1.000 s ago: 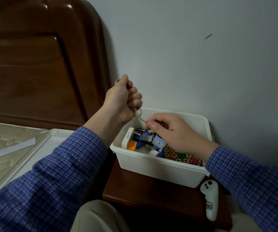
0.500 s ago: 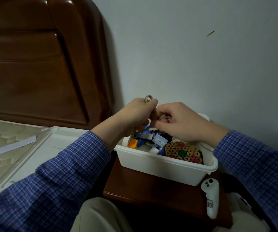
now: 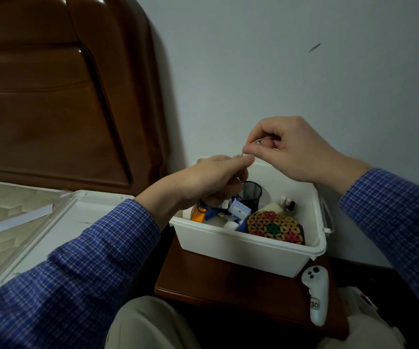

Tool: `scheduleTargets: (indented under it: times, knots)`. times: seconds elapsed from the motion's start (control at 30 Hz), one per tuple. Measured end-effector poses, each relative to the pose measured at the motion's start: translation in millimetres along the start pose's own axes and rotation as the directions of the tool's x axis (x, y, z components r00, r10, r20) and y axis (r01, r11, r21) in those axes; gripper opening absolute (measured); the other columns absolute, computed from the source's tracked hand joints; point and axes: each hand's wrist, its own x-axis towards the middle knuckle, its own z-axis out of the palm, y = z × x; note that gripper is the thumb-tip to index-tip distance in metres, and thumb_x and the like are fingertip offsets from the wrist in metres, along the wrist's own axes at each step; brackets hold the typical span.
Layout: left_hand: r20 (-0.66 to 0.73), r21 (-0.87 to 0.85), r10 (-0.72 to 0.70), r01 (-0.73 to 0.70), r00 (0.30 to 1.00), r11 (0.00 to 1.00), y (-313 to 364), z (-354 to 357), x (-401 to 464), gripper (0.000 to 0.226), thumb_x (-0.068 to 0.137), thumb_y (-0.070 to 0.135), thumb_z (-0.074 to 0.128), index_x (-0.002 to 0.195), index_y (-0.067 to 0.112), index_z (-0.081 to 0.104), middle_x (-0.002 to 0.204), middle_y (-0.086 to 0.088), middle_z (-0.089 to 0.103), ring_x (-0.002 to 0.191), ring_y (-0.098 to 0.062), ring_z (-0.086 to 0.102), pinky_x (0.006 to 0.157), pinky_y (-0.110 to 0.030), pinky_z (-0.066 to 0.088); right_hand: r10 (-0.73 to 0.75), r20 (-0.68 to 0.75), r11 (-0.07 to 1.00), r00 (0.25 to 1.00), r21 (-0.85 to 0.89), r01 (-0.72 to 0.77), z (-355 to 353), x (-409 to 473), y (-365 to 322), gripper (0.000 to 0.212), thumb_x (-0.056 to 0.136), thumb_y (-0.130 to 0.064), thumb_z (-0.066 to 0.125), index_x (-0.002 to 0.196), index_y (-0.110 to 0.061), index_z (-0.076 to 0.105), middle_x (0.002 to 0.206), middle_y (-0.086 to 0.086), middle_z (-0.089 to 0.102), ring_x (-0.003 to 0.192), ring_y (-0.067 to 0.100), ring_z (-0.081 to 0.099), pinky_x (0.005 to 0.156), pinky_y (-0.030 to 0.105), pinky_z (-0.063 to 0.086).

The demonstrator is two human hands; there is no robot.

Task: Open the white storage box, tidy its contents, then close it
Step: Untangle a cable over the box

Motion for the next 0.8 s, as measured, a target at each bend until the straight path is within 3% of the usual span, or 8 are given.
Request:
scheduleTargets:
  times: [0.1, 0.23, 0.37, 0.47, 0.6, 0.7, 0.8]
  knots:
    - [-0.020, 0.050, 0.038, -0.037, 0.999, 0.998, -1, 2, -1, 0.043, 0.103, 0.044, 0.047, 0.067, 0.022, 0.040, 0.054, 0.005, 0.032, 0.046, -0.012, 0.021, 0.046, -0.029, 0.016, -0.020, -0.017, 1.000, 1.000, -0.006, 0.020, 0, 1, 1, 0.014, 0.089, -0.031, 0.074, 0.086, -0.018, 0.071, 0.060, -0.004, 0.051, 0.056, 0.006, 0.045, 0.059, 0.010, 0.038]
    - [-0.125, 0.077, 0.130, -0.121, 0.984, 0.990, -1, 5, 1, 0.047, 0.106, 0.042, 0.039, 0.063, 0.023, 0.037, 0.052, 0.009, 0.034, 0.047, -0.010, 0.025, 0.049, -0.026, 0.025, -0.004, -0.026, 1.000, 1.000, 0.019, 0.005, 0, 0, 6, 0.014, 0.092, -0.032, 0.070, 0.087, -0.019, 0.070, 0.061, 0.010, 0.056, 0.053, 0.014, 0.044, 0.058, 0.009, 0.037]
    - [-0.140, 0.139, 0.240, -0.221, 0.961, 0.965, -1, 6, 1, 0.046, 0.107, 0.039, 0.035, 0.065, 0.021, 0.036, 0.056, 0.008, 0.033, 0.053, -0.011, 0.026, 0.057, -0.029, 0.026, -0.030, -0.050, 0.999, 0.998, 0.021, 0.031, -1, 0, 6, 0.013, 0.095, -0.031, 0.066, 0.088, -0.020, 0.067, 0.062, 0.007, 0.058, 0.053, 0.014, 0.047, 0.059, 0.009, 0.039]
    - [-0.154, -0.008, 0.274, -0.279, 0.949, 0.960, -2, 8, 2, 0.043, 0.106, 0.039, 0.035, 0.067, 0.021, 0.034, 0.057, 0.006, 0.028, 0.056, -0.016, 0.022, 0.058, -0.036, 0.024, -0.021, -0.108, 1.000, 0.994, 0.015, 0.023, -1, 2, 6, 0.016, 0.097, -0.031, 0.064, 0.089, -0.018, 0.067, 0.066, 0.009, 0.061, 0.058, 0.018, 0.051, 0.058, 0.011, 0.039]
    - [-0.345, -0.289, 0.246, -0.351, 0.906, 0.891, 0, 9, 7, 0.043, 0.105, 0.036, 0.036, 0.065, 0.022, 0.035, 0.050, 0.006, 0.027, 0.051, -0.016, 0.026, 0.055, -0.030, 0.041, 0.089, -0.130, 0.996, 0.987, 0.038, -0.085, 4, -2, 9, 0.021, 0.102, -0.026, 0.053, 0.093, -0.014, 0.068, 0.064, 0.007, 0.056, 0.049, 0.006, 0.042, 0.049, 0.013, 0.035]
    - [-0.440, -0.386, 0.157, -0.344, 0.884, 0.856, 0, 10, 13, 0.041, 0.103, 0.037, 0.038, 0.065, 0.022, 0.038, 0.054, 0.000, 0.026, 0.059, -0.021, 0.014, 0.048, -0.029, 0.018, 0.139, -0.043, 0.990, 0.989, 0.041, -0.137, 18, -14, 6, 0.021, 0.103, -0.024, 0.049, 0.097, -0.022, 0.069, 0.062, -0.006, 0.056, 0.046, 0.004, 0.041, 0.046, 0.018, 0.035]
    - [-0.492, -0.383, 0.089, -0.307, 0.866, 0.871, -5, 12, 20, 0.038, 0.101, 0.038, 0.036, 0.074, 0.016, 0.052, 0.056, -0.001, 0.033, 0.055, -0.019, 0.018, 0.047, -0.027, 0.017, 0.101, -0.008, 0.995, 0.995, 0.029, -0.100, 33, -19, -5, 0.021, 0.103, -0.024, 0.050, 0.098, -0.022, 0.071, 0.066, -0.008, 0.061, 0.051, 0.006, 0.052, 0.049, 0.021, 0.042]
